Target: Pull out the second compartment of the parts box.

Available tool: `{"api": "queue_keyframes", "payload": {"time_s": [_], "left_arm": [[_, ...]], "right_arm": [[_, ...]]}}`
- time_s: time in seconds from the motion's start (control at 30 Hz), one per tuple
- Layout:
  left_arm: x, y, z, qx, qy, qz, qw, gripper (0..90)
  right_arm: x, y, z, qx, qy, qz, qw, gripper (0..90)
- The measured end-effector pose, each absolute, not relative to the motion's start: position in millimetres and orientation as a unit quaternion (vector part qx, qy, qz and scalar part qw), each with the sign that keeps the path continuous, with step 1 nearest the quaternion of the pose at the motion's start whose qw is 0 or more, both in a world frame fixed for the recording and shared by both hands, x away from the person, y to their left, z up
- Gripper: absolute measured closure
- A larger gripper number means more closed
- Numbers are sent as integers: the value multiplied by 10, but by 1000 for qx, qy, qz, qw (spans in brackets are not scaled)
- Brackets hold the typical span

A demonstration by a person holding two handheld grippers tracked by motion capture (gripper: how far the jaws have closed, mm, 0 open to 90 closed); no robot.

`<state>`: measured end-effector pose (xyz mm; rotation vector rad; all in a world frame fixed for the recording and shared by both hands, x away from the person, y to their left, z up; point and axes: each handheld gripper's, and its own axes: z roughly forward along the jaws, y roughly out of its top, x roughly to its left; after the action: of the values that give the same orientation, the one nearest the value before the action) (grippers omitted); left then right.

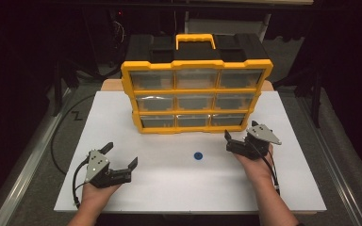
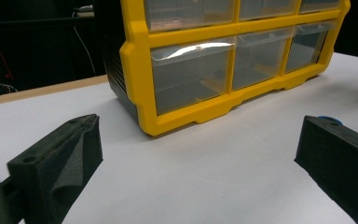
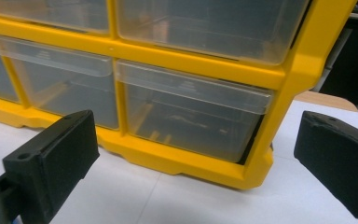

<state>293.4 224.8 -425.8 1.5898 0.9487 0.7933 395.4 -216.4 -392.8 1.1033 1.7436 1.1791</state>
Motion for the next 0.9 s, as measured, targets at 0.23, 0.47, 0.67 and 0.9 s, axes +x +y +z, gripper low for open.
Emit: {"api": "queue_keyframes", "payload": {"time_s": [0.23,0.47,0.67,0.9], "left_arm": [[2936,2254,-4257,665,401,336,533,12],[2927,2251,-4254,664,400,335,536,11],[2919,2251,-4249,664,397,333,539,11],[2915,2251,-4245,663,396,331,542,11]], "right_arm": [[3986,-2154,-3962,430,685,459,368,11],[3953,-2096,-3989,418,697,452,368,11],[3939,-2126,-3992,422,699,446,368,11],[3905,-2177,-4023,422,702,432,377,11]]}}
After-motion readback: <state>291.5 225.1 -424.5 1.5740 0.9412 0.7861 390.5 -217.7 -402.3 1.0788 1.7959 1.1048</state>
